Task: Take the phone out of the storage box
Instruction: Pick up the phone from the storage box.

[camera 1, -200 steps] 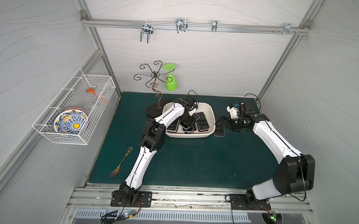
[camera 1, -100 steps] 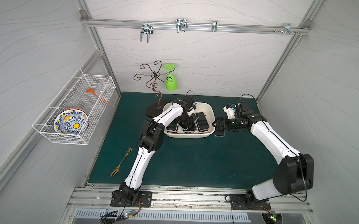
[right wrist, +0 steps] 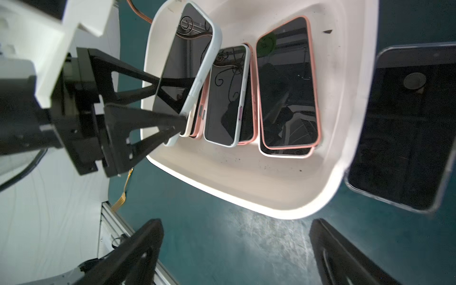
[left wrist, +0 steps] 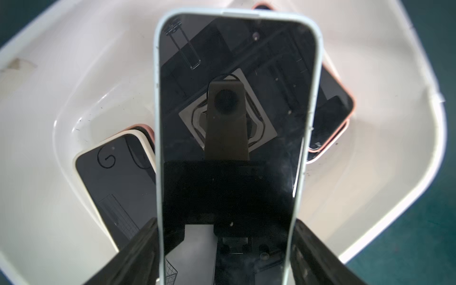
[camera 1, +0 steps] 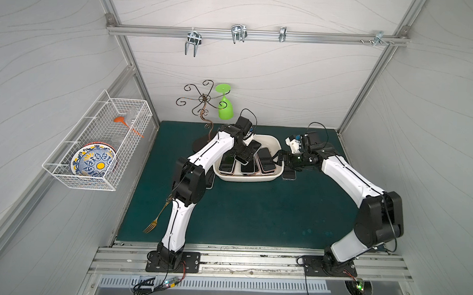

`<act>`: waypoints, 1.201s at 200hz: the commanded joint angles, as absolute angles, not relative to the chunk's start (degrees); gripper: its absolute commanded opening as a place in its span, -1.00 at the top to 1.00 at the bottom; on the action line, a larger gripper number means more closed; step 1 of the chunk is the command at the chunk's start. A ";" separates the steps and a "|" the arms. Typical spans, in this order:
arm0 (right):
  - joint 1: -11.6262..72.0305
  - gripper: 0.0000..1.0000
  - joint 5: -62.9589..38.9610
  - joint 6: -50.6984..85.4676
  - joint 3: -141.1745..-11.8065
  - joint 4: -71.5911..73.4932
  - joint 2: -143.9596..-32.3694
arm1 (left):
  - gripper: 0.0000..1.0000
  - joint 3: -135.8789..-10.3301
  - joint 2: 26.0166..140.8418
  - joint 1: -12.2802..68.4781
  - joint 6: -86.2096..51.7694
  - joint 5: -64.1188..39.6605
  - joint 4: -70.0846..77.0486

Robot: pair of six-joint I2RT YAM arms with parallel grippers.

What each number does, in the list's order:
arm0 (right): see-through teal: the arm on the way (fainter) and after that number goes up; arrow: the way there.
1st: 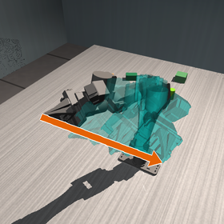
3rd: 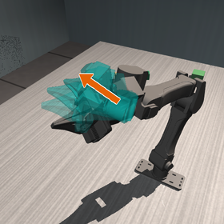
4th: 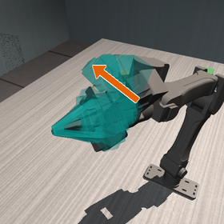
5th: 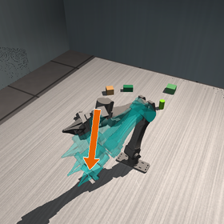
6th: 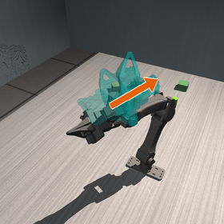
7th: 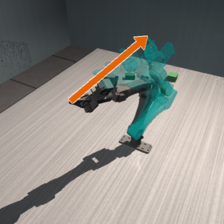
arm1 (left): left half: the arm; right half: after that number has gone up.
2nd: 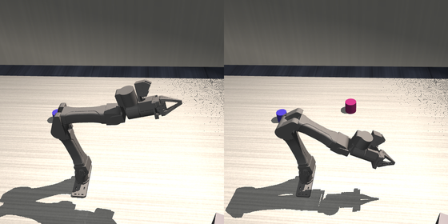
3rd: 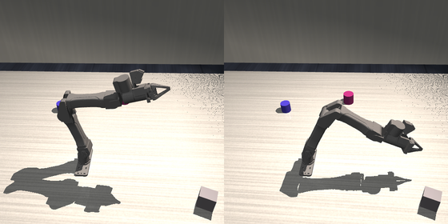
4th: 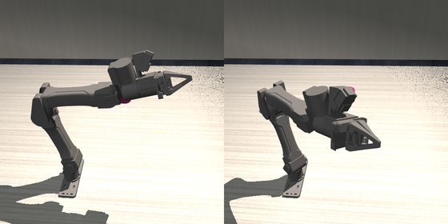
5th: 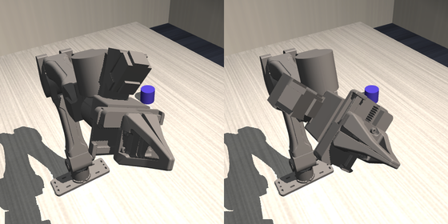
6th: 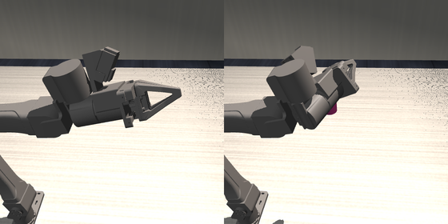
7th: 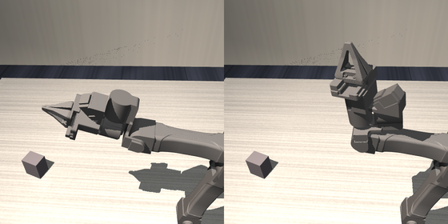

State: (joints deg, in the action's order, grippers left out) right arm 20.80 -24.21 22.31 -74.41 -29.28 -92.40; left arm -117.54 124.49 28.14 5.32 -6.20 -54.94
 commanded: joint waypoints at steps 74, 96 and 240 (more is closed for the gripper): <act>26.44 -0.85 -25.71 41.99 -81.83 -14.58 -105.02 | 0.11 -111.35 114.16 28.03 -0.15 -11.98 -51.58; 27.28 -0.80 -26.59 44.27 -82.53 -11.66 -106.83 | 0.13 -110.07 113.05 28.06 -0.88 -12.43 -51.11; 29.67 0.79 -31.75 47.90 -84.49 -8.11 -108.52 | 0.06 -110.25 113.73 28.20 -6.69 -15.52 -50.52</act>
State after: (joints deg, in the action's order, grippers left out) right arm 29.30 -30.22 48.99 -85.21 -8.34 -110.89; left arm -107.57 114.76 28.23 -5.15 -12.64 -53.69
